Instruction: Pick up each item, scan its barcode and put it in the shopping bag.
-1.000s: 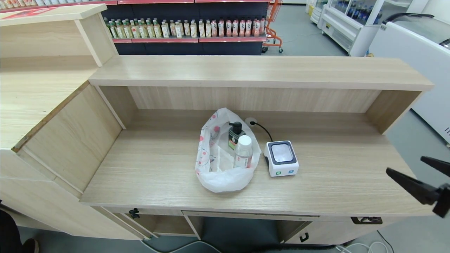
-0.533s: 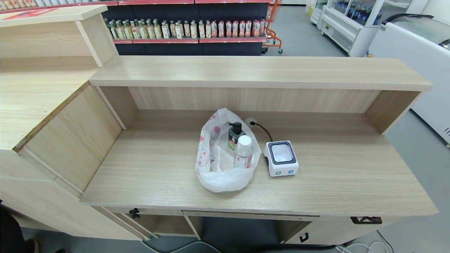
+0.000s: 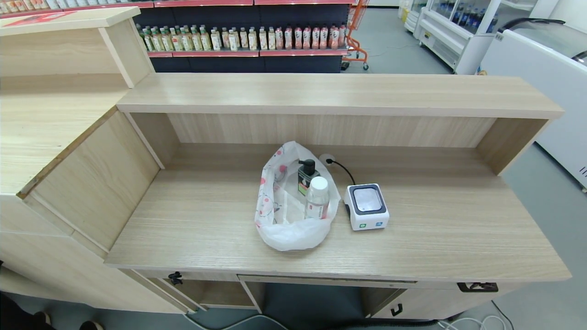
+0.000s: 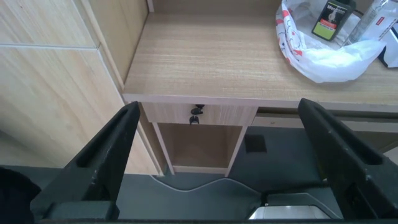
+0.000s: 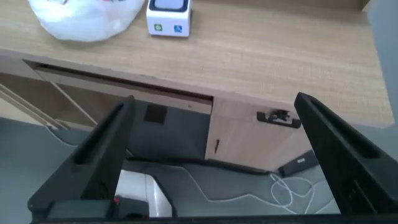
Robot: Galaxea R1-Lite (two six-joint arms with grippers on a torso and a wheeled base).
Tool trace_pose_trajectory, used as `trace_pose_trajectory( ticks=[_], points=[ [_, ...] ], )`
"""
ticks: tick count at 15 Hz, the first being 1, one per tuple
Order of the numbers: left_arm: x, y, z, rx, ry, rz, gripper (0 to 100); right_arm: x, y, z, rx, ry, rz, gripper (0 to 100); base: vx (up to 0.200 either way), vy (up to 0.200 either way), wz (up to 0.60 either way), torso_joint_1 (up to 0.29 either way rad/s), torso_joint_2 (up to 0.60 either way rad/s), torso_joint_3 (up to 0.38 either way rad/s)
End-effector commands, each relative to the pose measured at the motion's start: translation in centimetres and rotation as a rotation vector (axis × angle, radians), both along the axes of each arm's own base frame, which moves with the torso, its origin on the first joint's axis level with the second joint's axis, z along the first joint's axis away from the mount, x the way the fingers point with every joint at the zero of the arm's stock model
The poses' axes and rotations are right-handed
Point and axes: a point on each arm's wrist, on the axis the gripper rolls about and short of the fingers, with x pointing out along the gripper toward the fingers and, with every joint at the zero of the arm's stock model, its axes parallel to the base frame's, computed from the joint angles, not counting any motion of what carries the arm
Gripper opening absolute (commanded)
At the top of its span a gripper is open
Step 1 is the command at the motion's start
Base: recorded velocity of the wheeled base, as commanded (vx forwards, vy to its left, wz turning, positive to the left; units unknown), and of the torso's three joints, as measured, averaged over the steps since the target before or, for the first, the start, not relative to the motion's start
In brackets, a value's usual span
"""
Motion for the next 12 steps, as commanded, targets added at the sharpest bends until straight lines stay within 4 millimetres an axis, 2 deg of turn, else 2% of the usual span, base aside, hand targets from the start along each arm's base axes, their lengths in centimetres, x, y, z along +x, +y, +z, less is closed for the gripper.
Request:
trace_pose_trajectory(
  ticks=[1,6,12],
  points=[
    [0.01,0.00,0.01,0.000,0.001,-0.001,100,-0.28,-0.02,-0.16,0.000,-0.031,0.009,100,0.000,0.000,0.00,0.000,0.00,0.000],
    [0.01,0.00,0.01,-0.008,0.001,-0.001,100,-0.28,-0.02,-0.17,0.005,-0.029,0.007,100,0.000,0.000,0.00,0.000,0.00,0.000],
    [0.01,0.00,0.02,0.061,-0.001,0.000,100,-0.28,-0.03,-0.19,0.008,-0.027,0.004,100,0.200,0.000,0.00,0.004,0.00,0.005]
  ],
)
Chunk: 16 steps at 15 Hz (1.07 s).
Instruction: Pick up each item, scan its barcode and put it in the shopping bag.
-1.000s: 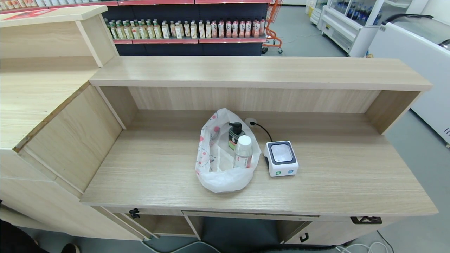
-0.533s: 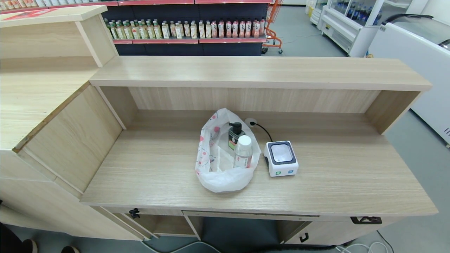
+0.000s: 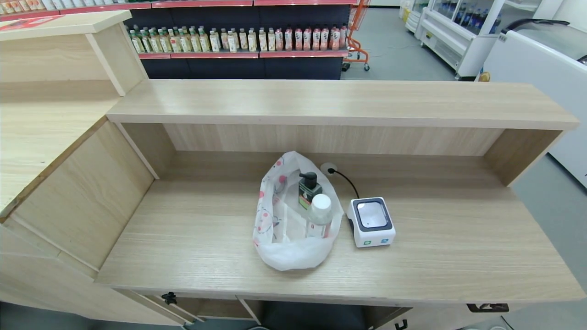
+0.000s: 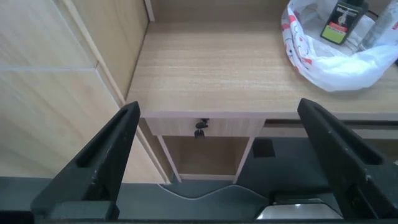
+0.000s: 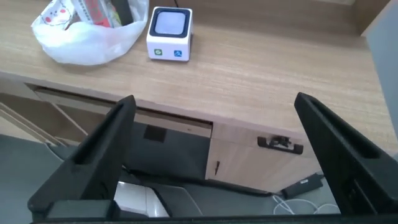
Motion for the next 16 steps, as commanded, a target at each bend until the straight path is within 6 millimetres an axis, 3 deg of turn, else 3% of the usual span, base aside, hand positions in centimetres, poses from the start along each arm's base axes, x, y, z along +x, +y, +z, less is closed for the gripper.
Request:
trace_pose_trajectory(
  ticks=[1,4,5,9,16],
  points=[
    [0.01,0.00,0.01,0.004,0.000,0.000,100,0.04,-0.01,-0.01,0.000,0.007,-0.006,100,0.200,0.000,0.00,0.002,0.00,0.002],
    [0.01,0.00,0.00,-0.055,0.003,0.000,100,0.05,-0.07,-0.05,0.031,0.016,-0.031,100,0.000,0.000,0.00,0.000,0.00,0.000],
    [0.01,0.00,0.00,-0.053,0.003,0.000,100,0.05,-0.08,-0.10,0.046,0.023,-0.037,0,0.000,0.000,0.00,0.000,0.00,0.000],
    [0.01,0.00,0.00,-0.055,0.003,0.000,100,0.05,-0.09,-0.10,0.046,0.023,-0.039,0,0.000,0.000,0.00,0.000,0.00,0.000],
    [0.01,0.00,0.00,-0.055,0.003,0.000,100,0.04,-0.08,-0.06,0.040,0.020,-0.037,0,0.000,-0.171,0.00,0.001,0.00,0.002]
  ],
)
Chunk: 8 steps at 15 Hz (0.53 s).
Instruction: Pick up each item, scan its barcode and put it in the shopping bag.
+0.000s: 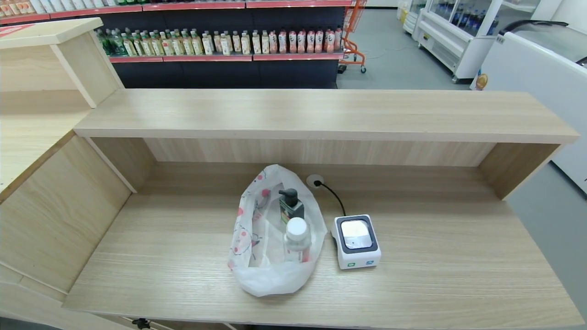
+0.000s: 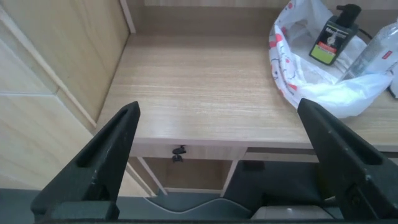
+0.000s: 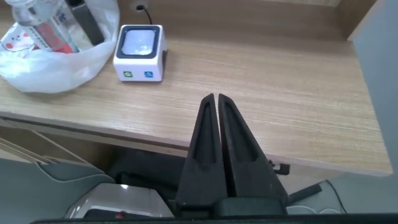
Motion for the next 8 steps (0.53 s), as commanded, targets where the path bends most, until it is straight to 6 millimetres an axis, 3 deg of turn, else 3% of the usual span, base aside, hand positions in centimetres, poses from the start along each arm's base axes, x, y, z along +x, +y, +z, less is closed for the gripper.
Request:
trace_pose_trajectory(
  ticks=[1,3,6,8],
  points=[
    [0.01,0.00,0.01,-0.001,0.001,0.000,100,0.02,0.00,0.04,-0.001,0.003,0.001,0,0.000,0.000,0.00,0.000,0.00,0.000],
    [0.01,0.00,0.01,0.002,0.001,0.000,100,0.02,0.00,0.04,-0.004,0.003,0.001,0,0.000,0.000,0.00,0.000,0.00,0.000],
    [0.01,-0.01,0.01,0.002,0.001,0.001,100,0.02,0.00,0.04,-0.005,0.002,0.003,0,0.200,0.000,0.00,0.002,0.00,0.004],
    [0.01,0.00,0.01,-0.001,0.001,0.000,100,0.02,0.00,0.04,-0.004,0.003,0.002,0,0.000,0.000,0.00,0.000,0.00,0.000]
  ],
)
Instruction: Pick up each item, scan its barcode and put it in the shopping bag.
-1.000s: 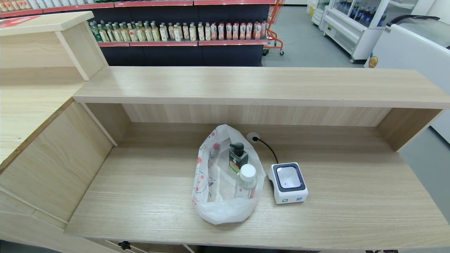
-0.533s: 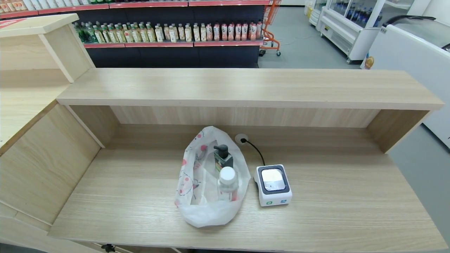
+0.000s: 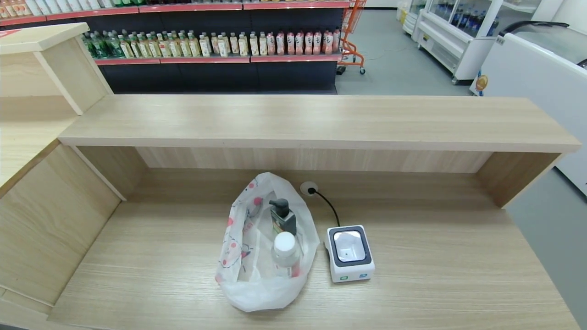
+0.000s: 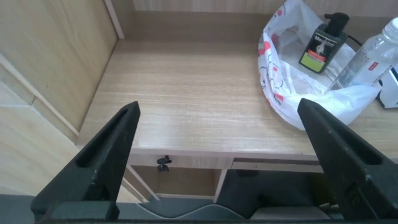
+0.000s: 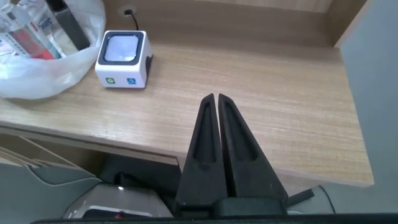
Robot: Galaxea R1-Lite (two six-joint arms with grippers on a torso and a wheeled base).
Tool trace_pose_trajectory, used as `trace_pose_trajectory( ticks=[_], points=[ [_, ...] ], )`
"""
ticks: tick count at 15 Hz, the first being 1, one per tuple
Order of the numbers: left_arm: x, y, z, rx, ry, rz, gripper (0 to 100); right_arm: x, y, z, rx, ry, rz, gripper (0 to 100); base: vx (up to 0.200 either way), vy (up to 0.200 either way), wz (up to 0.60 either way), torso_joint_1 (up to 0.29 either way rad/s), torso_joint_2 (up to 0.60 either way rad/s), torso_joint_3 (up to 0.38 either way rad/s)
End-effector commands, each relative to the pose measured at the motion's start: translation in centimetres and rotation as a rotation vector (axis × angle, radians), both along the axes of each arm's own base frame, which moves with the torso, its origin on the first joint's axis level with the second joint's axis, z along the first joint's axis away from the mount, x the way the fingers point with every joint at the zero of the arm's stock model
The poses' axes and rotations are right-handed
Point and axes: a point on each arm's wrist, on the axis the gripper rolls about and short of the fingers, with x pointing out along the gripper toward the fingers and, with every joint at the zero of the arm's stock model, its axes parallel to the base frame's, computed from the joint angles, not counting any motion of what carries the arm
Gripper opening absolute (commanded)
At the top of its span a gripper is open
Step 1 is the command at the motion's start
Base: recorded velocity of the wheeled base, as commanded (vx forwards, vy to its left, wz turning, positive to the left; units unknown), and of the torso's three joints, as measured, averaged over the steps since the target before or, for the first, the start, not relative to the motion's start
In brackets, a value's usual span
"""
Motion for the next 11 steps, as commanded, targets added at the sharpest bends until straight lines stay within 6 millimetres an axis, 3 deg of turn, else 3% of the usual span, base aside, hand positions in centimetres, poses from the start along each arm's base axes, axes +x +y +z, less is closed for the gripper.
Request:
trace_pose_trajectory(
  ticks=[1,11],
  points=[
    [0.00,0.00,0.01,-0.001,-0.002,0.000,100,0.03,0.00,-0.03,0.000,0.004,0.002,0,0.000,0.000,0.00,0.000,0.00,0.000],
    [0.00,0.00,0.01,-0.001,-0.002,0.000,100,0.02,0.00,0.02,-0.001,0.003,0.002,0,0.000,0.000,0.00,0.000,0.00,0.000]
  ],
)
